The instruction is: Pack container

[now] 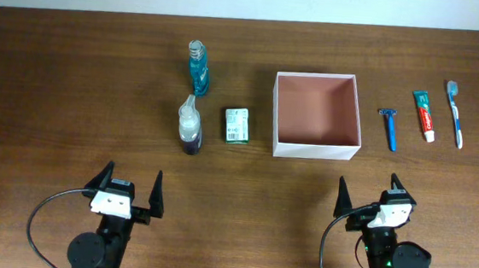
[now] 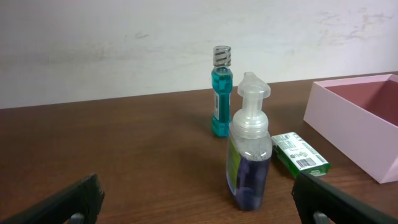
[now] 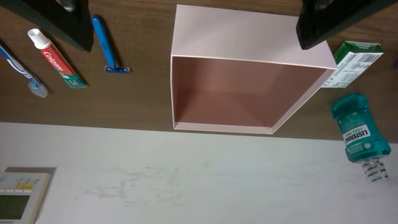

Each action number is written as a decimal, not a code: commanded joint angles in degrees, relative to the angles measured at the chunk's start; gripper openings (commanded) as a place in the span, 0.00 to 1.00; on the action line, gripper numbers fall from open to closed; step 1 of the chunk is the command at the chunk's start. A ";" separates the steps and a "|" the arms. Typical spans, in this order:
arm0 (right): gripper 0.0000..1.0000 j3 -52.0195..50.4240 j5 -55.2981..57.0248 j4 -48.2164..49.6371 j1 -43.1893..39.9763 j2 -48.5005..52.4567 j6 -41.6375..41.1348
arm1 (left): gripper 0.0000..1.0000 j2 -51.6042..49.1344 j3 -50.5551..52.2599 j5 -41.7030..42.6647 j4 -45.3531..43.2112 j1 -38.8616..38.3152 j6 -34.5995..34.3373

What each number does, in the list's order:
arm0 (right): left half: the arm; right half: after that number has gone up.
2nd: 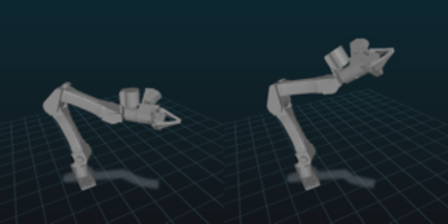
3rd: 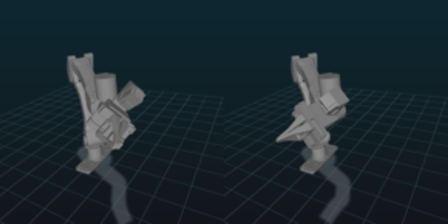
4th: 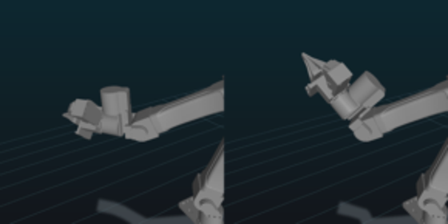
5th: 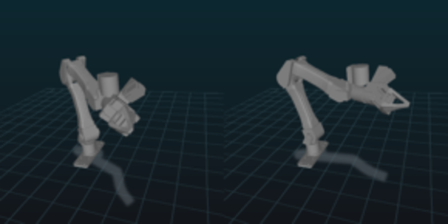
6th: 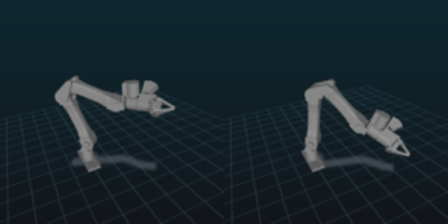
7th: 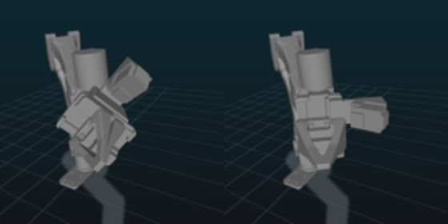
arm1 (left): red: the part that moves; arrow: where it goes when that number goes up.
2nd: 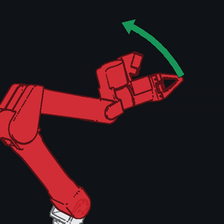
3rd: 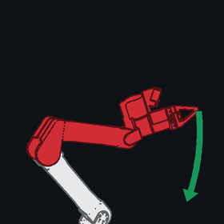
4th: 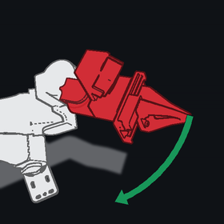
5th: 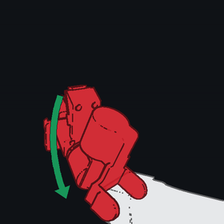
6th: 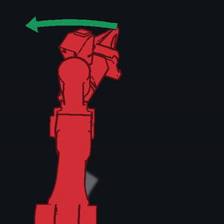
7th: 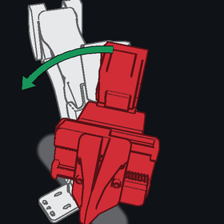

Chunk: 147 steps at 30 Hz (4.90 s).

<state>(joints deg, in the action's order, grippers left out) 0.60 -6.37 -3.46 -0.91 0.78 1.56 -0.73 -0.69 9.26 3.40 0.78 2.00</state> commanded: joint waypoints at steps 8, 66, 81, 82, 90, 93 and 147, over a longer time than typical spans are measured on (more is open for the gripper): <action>0.99 -0.28 -0.52 -0.37 0.52 -0.46 -0.07 | 0.99 0.33 -1.51 6.10 -13.53 0.26 -1.31; 0.99 -0.28 -0.52 -0.37 0.52 -0.48 -0.07 | 0.99 -112.69 -130.51 9.73 73.85 -6.56 3.58; 0.99 -0.28 -0.52 -0.37 0.52 -0.46 -0.07 | 0.99 -114.14 -130.51 -6.23 67.32 -12.48 0.04; 0.99 -0.28 -0.52 -0.37 0.52 -0.46 -0.07 | 0.99 -114.79 -130.51 -6.78 67.80 -12.85 -0.81; 0.99 -0.28 -0.52 -0.37 0.52 -0.46 -0.07 | 0.99 -117.35 -130.51 -6.73 84.02 -14.14 -8.28; 0.99 -0.28 -0.52 -0.37 0.52 -0.48 -0.07 | 0.99 -117.33 -130.51 -6.71 86.12 -14.19 -8.44; 0.99 -0.28 -0.52 -0.37 0.52 -0.46 -0.07 | 0.99 -126.90 -124.76 -7.61 88.85 -16.92 -11.37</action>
<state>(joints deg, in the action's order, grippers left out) 0.58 -6.37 -3.53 -0.91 0.73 1.54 -127.94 -125.78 2.48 92.75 -16.32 -10.11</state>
